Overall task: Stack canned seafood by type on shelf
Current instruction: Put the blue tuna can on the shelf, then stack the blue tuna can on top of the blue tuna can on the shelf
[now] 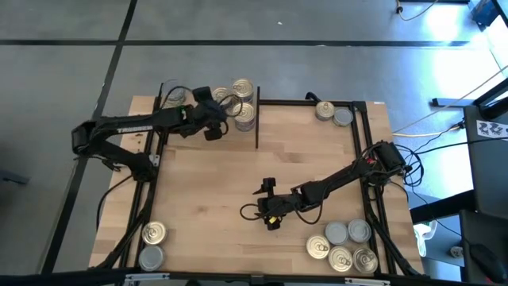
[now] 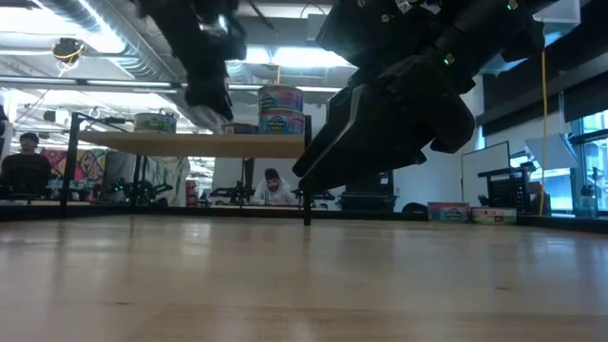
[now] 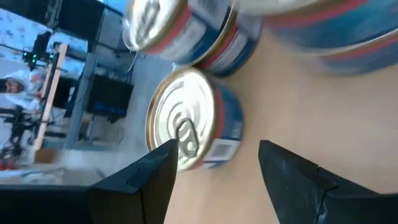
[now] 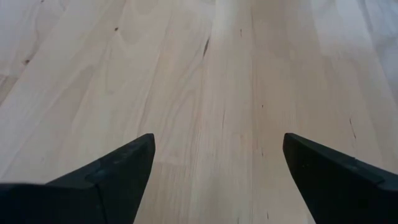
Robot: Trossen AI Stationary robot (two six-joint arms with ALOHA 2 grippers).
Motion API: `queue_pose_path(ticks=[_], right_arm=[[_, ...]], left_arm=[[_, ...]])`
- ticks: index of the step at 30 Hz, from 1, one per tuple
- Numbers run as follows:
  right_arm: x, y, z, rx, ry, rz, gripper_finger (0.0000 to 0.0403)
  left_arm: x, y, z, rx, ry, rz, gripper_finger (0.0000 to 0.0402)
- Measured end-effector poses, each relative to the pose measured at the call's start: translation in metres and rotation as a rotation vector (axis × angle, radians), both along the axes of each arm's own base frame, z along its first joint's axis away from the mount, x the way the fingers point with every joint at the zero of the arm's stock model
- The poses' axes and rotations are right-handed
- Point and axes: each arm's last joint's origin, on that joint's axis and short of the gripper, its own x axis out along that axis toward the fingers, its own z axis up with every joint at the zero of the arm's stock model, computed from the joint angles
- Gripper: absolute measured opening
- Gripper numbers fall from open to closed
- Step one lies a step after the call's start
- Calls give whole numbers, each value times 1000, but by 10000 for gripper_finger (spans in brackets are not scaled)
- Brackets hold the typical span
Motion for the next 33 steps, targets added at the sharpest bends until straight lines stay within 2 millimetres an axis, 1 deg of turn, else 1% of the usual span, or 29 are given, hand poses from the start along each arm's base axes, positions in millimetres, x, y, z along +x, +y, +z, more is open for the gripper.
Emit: queue_pose_path(ticks=[4, 7, 11, 16, 18, 22, 25, 29, 31, 33], right_arm=[[1, -2, 0, -1, 0, -5, 353], [1, -2, 0, -2, 0, -4, 353], [1, -2, 0, -1, -2, -4, 353], [1, -1, 0, 51, -2, -27, 353], [0, -1, 1, 70, 5, -44, 353], [-9, -6, 12, 35, 43, -103, 350], [-20, -13, 25, -28, 69, -176, 334], [-37, -27, 44, -127, 109, -283, 302], [-46, -39, 51, -167, 152, -344, 283], [-53, -54, 58, -188, 190, -419, 263]], left_arm=[[-13, -31, 19, -54, -138, -28, 221], [-23, -56, 24, -217, -221, -110, 221], [-27, -90, 22, -456, -267, -226, 221], [-28, -137, -7, -580, -262, -333, 221], [-31, -154, -22, -619, -273, -354, 221], [-41, -181, -53, -655, -343, -387, 221], [-50, -192, -76, -666, -411, -363, 221], [-57, -199, -100, -701, -487, -331, 221], [-58, -201, -109, -713, -493, -323, 221], [-59, -203, -118, -712, -484, -315, 221]])
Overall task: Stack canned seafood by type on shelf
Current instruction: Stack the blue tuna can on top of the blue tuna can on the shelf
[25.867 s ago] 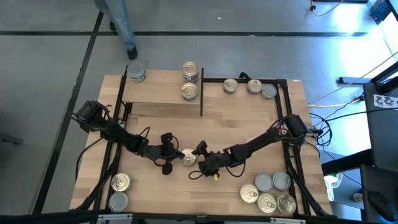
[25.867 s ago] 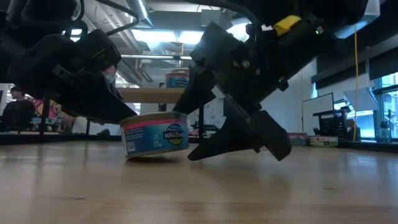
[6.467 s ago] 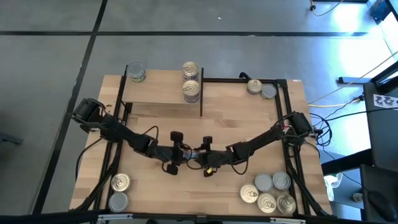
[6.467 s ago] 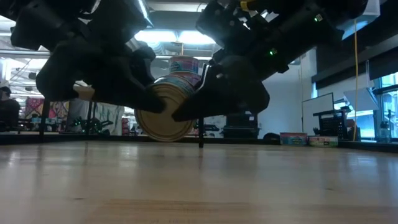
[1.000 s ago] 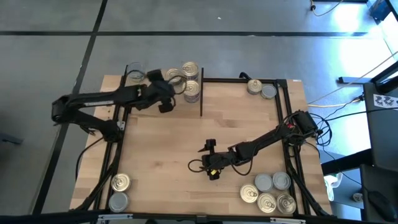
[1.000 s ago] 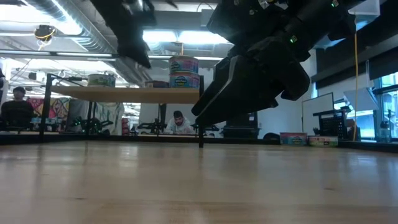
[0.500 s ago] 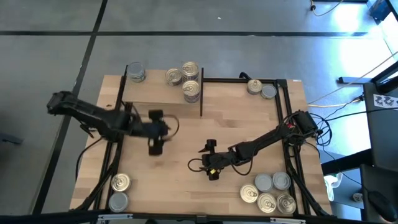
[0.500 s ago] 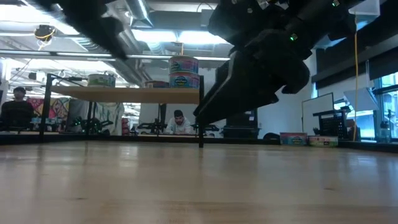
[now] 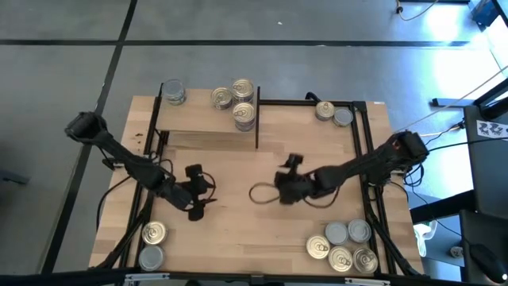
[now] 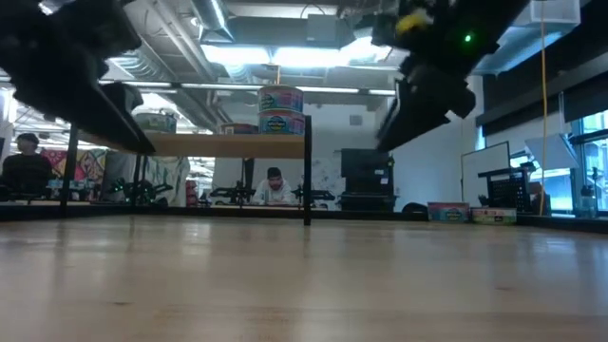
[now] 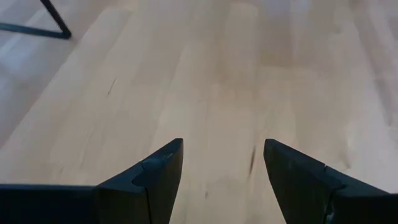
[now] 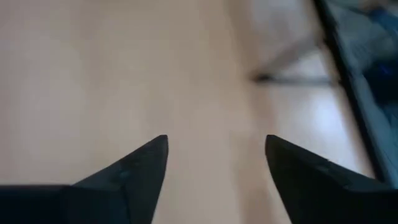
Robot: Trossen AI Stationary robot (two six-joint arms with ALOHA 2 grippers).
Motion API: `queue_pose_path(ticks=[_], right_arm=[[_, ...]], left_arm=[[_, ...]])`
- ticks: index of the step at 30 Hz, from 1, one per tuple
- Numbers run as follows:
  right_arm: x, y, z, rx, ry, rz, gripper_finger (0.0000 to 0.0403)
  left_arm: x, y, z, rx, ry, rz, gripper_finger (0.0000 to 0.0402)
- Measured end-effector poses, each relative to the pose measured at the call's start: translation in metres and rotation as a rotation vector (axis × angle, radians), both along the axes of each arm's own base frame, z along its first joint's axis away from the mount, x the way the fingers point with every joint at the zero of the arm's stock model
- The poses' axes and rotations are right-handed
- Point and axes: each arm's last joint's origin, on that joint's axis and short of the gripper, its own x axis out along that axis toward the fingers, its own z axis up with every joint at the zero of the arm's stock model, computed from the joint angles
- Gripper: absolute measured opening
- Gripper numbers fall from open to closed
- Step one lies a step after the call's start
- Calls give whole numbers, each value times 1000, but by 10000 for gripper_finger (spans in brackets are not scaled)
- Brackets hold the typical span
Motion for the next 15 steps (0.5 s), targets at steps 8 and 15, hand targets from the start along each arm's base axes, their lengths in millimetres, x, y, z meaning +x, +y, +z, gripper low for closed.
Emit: queue_pose_path(ticks=[8, 15], right_arm=[[-18, -91, 10, -6, 146, -317, 187], [-35, -166, 9, 8, 226, -526, 150]], left_arm=[[5, -1, -15, 43, 30, 30, 221], [5, -2, -17, 34, 33, 43, 221]])
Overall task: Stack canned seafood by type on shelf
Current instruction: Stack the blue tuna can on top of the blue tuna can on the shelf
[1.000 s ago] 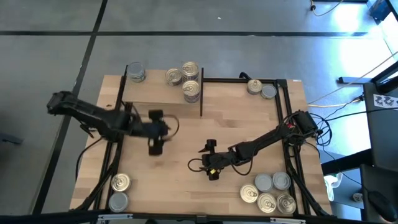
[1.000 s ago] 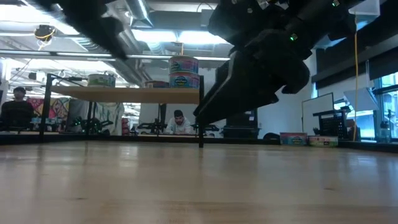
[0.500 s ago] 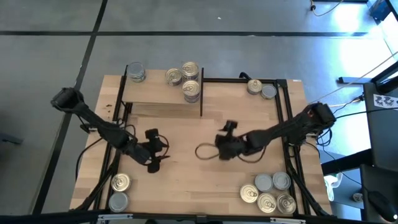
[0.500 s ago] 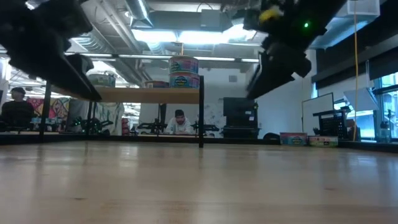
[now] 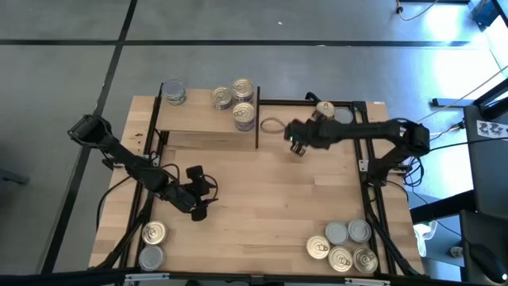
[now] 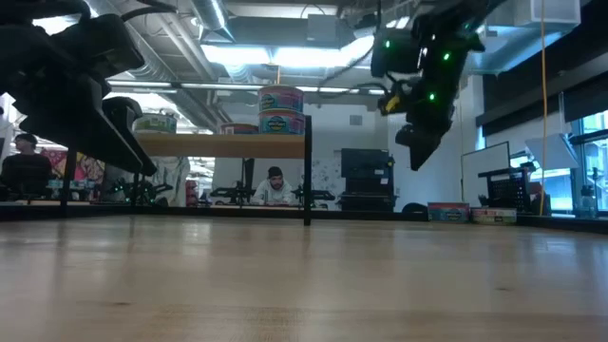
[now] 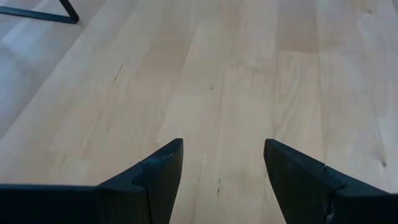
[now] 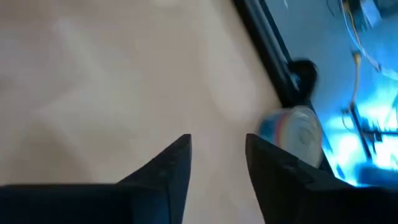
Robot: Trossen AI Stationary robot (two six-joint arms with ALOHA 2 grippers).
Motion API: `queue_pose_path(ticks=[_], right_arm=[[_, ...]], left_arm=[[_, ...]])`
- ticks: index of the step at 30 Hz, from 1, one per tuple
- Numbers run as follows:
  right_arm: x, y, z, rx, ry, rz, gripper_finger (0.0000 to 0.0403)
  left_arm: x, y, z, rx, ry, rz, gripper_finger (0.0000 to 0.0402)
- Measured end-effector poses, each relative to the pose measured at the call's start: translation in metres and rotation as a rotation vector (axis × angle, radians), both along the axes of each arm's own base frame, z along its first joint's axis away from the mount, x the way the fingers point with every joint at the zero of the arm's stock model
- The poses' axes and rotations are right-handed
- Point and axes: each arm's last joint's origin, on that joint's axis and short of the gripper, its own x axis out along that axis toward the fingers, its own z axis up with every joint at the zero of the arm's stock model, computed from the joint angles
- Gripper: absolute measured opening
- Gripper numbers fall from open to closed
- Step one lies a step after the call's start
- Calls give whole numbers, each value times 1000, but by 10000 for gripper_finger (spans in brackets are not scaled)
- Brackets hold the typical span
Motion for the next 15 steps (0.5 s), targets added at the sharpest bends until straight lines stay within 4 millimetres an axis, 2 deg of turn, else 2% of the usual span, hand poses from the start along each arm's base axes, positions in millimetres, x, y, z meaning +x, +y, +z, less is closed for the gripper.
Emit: queue_pose_path(ticks=[7, 15], right_arm=[[-28, -61, 0, 23, 25, -185, 135], [-52, -98, -1, 50, -13, -329, 134]], left_arm=[[0, 0, 0, 0, -1, 1, 221], [0, 0, 0, 0, -2, 4, 221]])
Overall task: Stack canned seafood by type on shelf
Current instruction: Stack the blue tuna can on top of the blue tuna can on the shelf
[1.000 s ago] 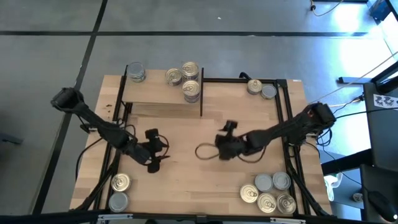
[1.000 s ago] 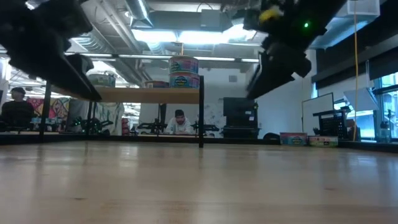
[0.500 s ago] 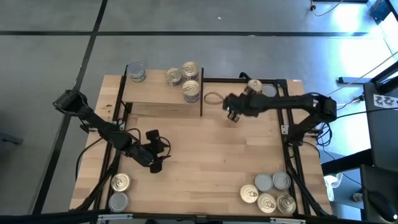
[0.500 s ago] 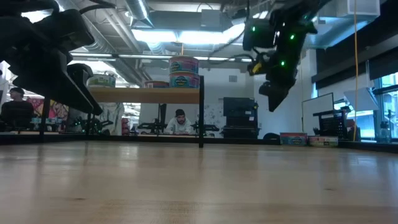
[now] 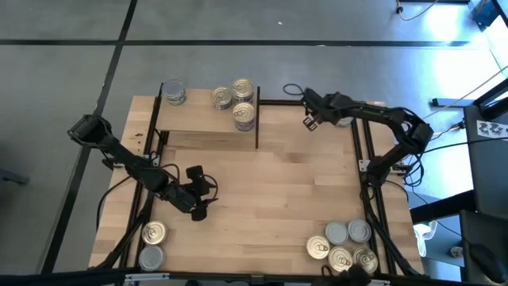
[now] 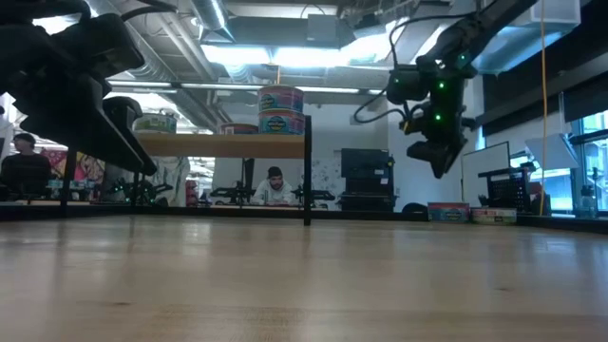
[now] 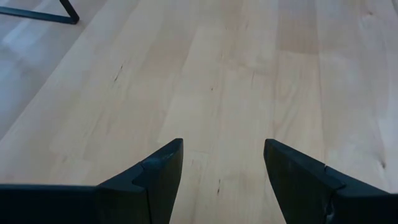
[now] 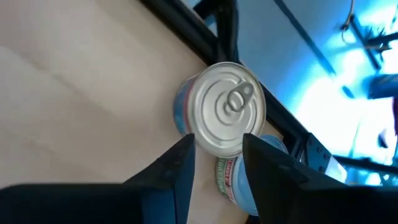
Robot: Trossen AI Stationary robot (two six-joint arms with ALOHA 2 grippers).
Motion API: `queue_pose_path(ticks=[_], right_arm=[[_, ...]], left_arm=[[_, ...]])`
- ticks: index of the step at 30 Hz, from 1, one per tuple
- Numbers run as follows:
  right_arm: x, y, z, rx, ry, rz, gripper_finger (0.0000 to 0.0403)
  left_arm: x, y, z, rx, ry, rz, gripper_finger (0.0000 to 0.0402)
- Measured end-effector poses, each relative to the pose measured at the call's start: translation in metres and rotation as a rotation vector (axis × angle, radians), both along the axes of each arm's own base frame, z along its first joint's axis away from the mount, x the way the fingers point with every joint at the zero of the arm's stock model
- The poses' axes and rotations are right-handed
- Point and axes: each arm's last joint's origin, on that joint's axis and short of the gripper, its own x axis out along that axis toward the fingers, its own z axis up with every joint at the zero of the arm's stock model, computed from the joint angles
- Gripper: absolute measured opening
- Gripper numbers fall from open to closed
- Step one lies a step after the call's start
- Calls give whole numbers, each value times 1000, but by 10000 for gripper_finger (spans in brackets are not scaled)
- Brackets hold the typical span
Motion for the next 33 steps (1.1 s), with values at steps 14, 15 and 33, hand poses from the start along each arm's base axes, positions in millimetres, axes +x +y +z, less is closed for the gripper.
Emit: queue_pose_path(ticks=[14, 15, 33], right_arm=[[-15, -38, -23, 36, -16, -116, 133], [-15, -41, -25, 37, -12, -114, 133], [-11, -51, -47, 80, -43, -164, 133]], left_arm=[[0, 0, 0, 4, -2, 3, 221], [0, 0, 0, 4, -2, 3, 221], [0, 1, 0, 18, -6, 15, 221]])
